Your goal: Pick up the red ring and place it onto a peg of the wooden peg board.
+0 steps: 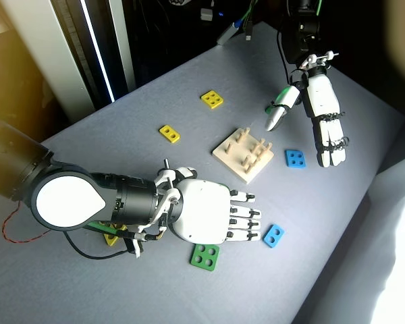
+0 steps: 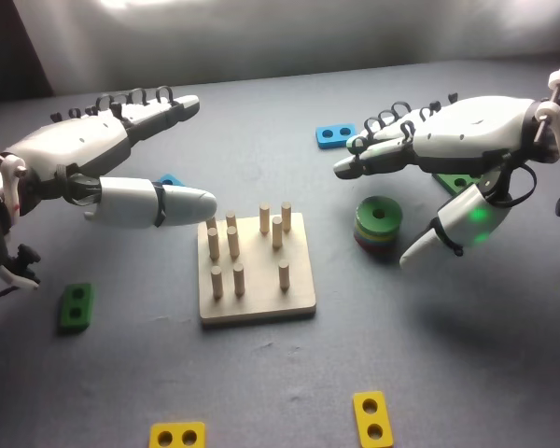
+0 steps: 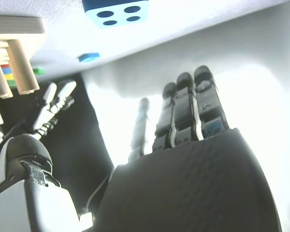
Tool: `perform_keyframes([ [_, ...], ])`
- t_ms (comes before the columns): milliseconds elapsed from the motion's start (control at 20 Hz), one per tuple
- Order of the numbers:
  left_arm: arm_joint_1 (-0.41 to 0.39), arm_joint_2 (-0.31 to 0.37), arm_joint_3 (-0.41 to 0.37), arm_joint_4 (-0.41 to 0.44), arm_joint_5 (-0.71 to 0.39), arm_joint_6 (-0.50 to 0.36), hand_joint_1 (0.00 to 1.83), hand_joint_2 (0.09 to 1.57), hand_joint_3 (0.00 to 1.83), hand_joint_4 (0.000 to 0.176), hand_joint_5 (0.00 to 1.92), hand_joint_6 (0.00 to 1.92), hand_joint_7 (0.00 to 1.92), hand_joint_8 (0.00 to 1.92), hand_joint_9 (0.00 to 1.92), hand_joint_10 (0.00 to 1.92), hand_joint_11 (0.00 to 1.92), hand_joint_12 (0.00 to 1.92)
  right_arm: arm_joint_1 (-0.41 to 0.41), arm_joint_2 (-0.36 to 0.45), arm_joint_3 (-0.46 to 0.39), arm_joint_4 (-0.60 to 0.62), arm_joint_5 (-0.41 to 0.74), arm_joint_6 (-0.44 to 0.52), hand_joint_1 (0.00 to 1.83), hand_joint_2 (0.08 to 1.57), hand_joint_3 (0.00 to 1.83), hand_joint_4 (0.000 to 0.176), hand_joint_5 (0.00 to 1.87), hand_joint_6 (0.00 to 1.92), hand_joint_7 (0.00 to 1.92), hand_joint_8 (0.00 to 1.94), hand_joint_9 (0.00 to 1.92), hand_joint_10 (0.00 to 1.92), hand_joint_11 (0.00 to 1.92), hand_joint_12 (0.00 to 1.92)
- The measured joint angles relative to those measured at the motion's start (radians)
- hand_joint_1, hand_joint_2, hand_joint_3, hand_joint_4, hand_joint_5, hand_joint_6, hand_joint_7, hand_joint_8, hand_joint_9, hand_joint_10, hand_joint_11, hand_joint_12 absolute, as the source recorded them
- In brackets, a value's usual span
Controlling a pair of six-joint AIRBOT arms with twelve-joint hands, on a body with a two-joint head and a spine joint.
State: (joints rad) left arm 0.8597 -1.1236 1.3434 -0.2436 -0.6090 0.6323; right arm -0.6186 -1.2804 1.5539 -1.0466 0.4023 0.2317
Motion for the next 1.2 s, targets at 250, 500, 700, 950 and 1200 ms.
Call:
perform_keyframes([
  [250, -0.004, 0.0, 0.001, 0.001, -0.002, -0.001, 0.28, 0.95, 0.0, 0.175, 0.0, 0.0, 0.0, 0.0, 0.0, 0.0, 0.0, 0.0, 0.0, -0.006, 0.014, -0.013, -0.012, 0.015, 0.71, 0.85, 0.0, 0.03, 0.28, 0.05, 0.0, 0.0, 0.0, 0.0, 0.0, 0.0],
  [500, -0.009, 0.0, 0.001, 0.002, -0.003, 0.0, 0.27, 0.94, 0.0, 0.176, 0.0, 0.0, 0.0, 0.0, 0.0, 0.0, 0.0, 0.0, 0.0, -0.023, 0.03, -0.022, -0.02, 0.031, 0.7, 0.87, 0.01, 0.035, 0.3, 0.04, 0.02, 0.01, 0.0, 0.0, 0.0, 0.0],
  [700, -0.009, 0.0, 0.001, 0.002, -0.002, 0.0, 0.28, 0.96, 0.0, 0.176, 0.0, 0.0, 0.0, 0.0, 0.0, 0.0, 0.0, 0.0, 0.0, -0.023, 0.03, -0.023, -0.018, 0.032, 0.69, 0.88, 0.01, 0.016, 0.27, 0.02, 0.05, 0.01, 0.0, 0.0, 0.0, 0.0],
  [950, -0.011, 0.0, 0.003, 0.005, -0.001, 0.0, 0.29, 0.96, 0.0, 0.175, 0.0, 0.0, 0.0, 0.0, 0.0, 0.0, 0.0, 0.0, 0.001, -0.035, 0.03, -0.027, -0.019, 0.034, 0.77, 0.92, 0.02, 0.015, 0.32, 0.04, 0.05, 0.01, 0.0, 0.0, 0.0, 0.0],
  [1200, -0.014, 0.0, 0.003, 0.006, 0.0, 0.0, 0.27, 0.95, 0.0, 0.176, 0.0, 0.0, 0.0, 0.0, 0.0, 0.0, 0.0, 0.0, 0.001, -0.043, 0.04, -0.03, -0.018, 0.036, 0.81, 0.95, 0.01, 0.01, 0.46, 0.05, 0.1, 0.01, 0.0, 0.0, 0.0, 0.0],
])
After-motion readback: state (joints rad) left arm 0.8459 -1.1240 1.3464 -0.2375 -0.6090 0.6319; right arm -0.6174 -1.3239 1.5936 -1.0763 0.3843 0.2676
